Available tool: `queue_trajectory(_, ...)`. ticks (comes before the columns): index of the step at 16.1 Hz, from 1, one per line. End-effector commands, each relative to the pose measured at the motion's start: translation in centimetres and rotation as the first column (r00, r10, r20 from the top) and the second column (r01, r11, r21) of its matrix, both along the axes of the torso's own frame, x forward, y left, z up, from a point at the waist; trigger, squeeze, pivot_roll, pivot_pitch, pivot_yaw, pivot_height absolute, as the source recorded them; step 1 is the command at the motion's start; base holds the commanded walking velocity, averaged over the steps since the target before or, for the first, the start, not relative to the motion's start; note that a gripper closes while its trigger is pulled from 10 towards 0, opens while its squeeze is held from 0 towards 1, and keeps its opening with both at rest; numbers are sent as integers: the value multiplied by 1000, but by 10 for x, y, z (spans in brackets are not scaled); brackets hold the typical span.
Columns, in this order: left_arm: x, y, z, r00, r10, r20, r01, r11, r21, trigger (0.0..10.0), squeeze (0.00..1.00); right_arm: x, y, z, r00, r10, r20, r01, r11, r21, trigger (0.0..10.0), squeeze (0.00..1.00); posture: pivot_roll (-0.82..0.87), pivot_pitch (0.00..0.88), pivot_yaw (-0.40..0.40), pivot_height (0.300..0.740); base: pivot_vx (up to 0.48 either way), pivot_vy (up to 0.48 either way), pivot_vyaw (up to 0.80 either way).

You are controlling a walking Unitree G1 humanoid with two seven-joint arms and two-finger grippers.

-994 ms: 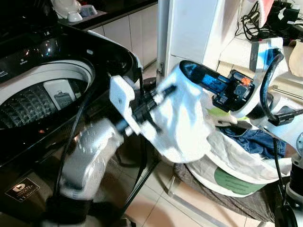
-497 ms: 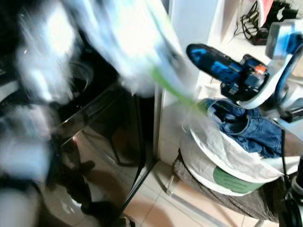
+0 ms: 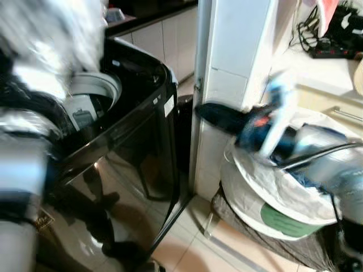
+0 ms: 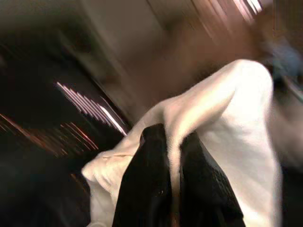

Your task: Clothes washing

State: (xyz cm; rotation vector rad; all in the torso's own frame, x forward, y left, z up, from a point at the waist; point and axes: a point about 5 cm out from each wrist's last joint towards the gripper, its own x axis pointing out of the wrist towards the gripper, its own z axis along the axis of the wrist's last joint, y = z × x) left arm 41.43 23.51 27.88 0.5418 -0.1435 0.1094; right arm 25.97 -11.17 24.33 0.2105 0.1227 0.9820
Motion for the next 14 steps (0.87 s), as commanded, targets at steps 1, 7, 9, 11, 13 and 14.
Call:
queue_trajectory(1, -2, 5, -32, 987, -3, -162, -9, 997, -74, 10000, 0, 3, 4, -13, 998, -60, -33, 57, 995, -82, 10000, 0, -40, 0, 57, 740, 0, 0, 0)
queue_trajectory(7, -12, 30, -66, 937, 53, -346, -108, 984, -143, 10000, 1000, -7, 13, -13, 999, -35, -20, 33, 996, -82, 10000, 0, -35, 0, 48, 740, 0, 0, 0)
queue_trajectory(9, -13, 31, -63, 934, 24, -357, -82, 986, -147, 10000, 1000, 1, 8, -18, 996, -79, -44, 73, 990, -122, 10000, 0, -25, 0, 39, 740, 0, 0, 0)
queue_trajectory(11, -14, 34, -65, 932, 30, -361, -89, 985, -147, 10000, 1000, 6, 4, -19, 993, -106, -53, 98, 986, -134, 10000, 0, -21, 0, 34, 740, 0, 0, 0)
queue_trajectory(13, -14, 34, -64, 935, 22, -353, -83, 984, -158, 10000, 1000, 11, -3, -18, 990, -135, -50, 127, 981, -144, 10000, 0, -14, 0, 24, 740, 0, 0, 0)
queue_trajectory(14, -13, 32, -62, 939, 18, -344, -77, 984, -160, 10000, 1000, 16, -8, -17, 985, -166, -45, 158, 976, -151, 10000, 0, -11, 0, 21, 740, 0, 0, 0)
